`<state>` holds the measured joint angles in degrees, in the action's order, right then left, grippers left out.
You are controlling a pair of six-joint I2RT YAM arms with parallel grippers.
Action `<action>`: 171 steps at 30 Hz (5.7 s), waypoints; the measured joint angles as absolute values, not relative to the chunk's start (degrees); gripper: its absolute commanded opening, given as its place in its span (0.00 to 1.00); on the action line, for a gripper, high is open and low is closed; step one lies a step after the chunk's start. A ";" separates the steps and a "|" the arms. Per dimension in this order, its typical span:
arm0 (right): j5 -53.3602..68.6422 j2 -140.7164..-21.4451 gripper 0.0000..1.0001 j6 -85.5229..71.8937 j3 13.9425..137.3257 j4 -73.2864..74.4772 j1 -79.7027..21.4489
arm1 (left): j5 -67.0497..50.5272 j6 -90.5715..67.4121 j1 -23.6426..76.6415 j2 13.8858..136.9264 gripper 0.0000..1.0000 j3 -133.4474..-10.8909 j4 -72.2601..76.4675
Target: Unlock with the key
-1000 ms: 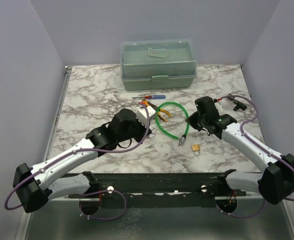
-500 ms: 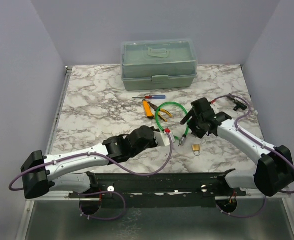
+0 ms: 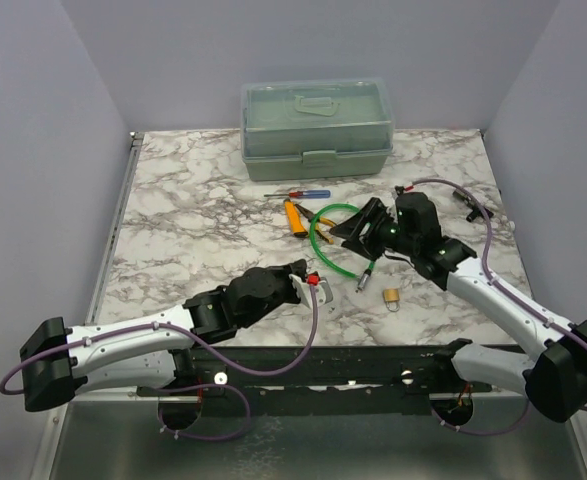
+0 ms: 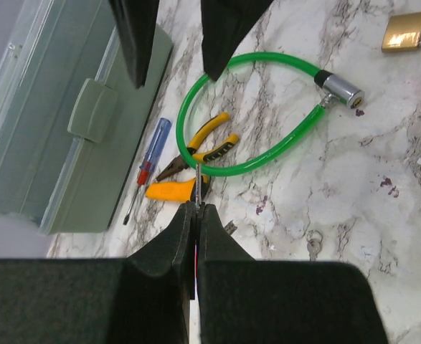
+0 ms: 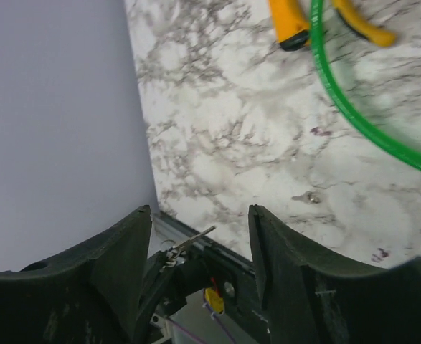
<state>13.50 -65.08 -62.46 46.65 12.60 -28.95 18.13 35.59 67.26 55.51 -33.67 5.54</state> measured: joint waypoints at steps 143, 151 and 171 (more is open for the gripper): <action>26.28 -47.00 0.00 -33.15 39.22 -22.20 -44.58 | -35.68 -41.30 44.21 52.84 0.23 -35.59 34.17; 26.26 -47.16 0.00 -33.17 39.22 -22.81 -44.58 | -35.66 -41.89 44.21 52.84 0.41 -34.94 34.63; 26.11 -47.94 0.01 -32.75 39.22 -22.00 -44.58 | -31.03 -42.44 44.21 52.84 0.52 -34.85 32.84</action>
<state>26.11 -47.94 -32.75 39.22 -22.00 -44.58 -31.03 -42.44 44.21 52.84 -34.85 32.84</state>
